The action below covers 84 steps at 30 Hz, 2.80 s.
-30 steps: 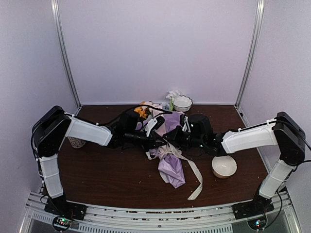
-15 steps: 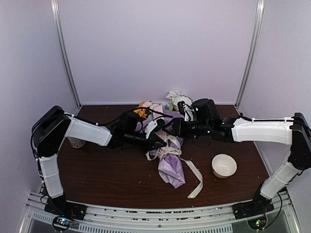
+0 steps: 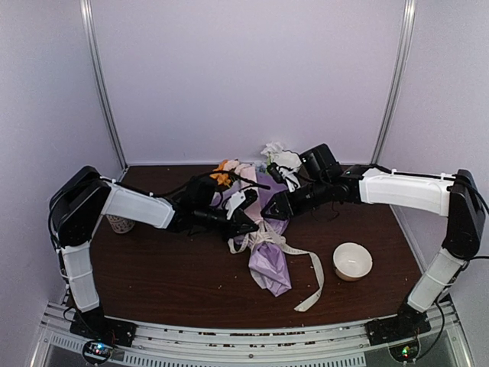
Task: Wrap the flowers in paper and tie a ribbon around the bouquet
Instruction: Cross the half-tied ribbon over the folded bouquet.
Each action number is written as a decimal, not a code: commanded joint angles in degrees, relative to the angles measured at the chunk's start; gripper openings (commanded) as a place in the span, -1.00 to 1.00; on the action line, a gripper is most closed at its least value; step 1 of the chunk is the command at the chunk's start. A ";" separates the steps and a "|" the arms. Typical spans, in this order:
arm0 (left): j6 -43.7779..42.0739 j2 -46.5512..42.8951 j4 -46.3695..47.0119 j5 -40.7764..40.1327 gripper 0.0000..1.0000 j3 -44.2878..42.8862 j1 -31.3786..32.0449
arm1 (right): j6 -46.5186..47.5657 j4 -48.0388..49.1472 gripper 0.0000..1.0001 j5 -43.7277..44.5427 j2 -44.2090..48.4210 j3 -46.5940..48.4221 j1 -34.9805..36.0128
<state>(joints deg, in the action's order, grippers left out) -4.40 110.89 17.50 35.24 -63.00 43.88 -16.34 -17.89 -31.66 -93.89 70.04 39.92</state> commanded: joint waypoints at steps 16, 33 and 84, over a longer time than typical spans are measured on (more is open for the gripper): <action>0.45 -0.22 3.60 2.92 -1.00 -1.22 -1.12 | 0.57 5.75 -0.70 -5.34 -9.37 3.86 -0.63; 8.06 -4.27 9.83 0.46 0.22 4.49 0.07 | -35.60 35.06 -1.00 8.78 -1.50 -10.17 3.88; -2.39 -2.02 -22.86 -1.71 -1.00 -5.78 -1.34 | -5.19 4.73 -0.39 2.92 -8.52 -3.45 -0.49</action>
<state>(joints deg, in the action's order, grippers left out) -5.19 108.31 -3.42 32.62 -66.48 42.94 -25.32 -10.92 -26.15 -100.40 63.83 38.89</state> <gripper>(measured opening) 0.013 0.304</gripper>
